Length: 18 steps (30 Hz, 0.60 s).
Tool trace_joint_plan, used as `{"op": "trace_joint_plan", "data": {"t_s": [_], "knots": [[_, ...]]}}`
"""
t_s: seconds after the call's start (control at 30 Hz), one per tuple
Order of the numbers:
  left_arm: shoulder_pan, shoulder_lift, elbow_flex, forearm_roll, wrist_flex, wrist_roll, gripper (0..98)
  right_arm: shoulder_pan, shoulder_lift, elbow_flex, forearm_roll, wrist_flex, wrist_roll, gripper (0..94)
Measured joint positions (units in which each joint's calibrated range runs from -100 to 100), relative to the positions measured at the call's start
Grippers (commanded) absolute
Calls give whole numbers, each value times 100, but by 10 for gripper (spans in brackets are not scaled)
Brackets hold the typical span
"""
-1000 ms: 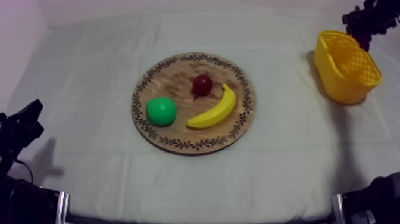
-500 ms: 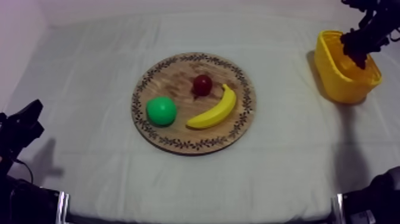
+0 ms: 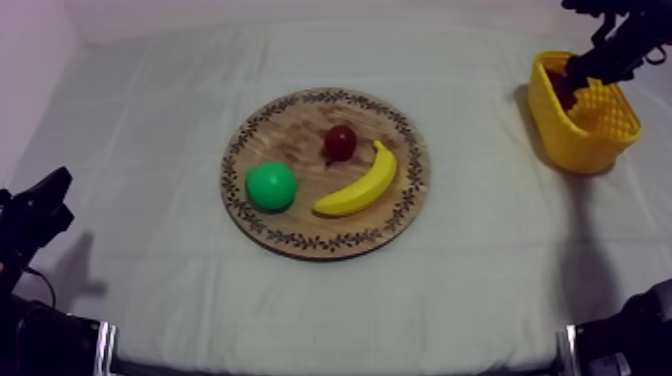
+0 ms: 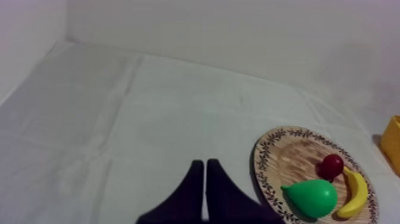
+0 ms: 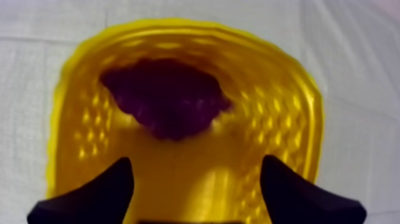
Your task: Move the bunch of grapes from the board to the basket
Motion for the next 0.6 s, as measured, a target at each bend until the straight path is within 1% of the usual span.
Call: {"op": "trace_joint_plan", "data": {"t_s": [0.13, 0.2, 0.4, 0.6], "knots": [[0, 0, 0, 0, 0, 0, 1, -47, -391, 225, 49, -142, -33, 600], [0, 0, 0, 0, 0, 0, 1, -86, -652, 399, 121, -287, -77, 592], [0, 0, 0, 0, 0, 0, 1, -197, -1500, 1135, 360, -902, -294, 568], [0, 0, 0, 0, 0, 0, 1, -145, -2412, 1909, 525, -1428, -398, 539]]}}
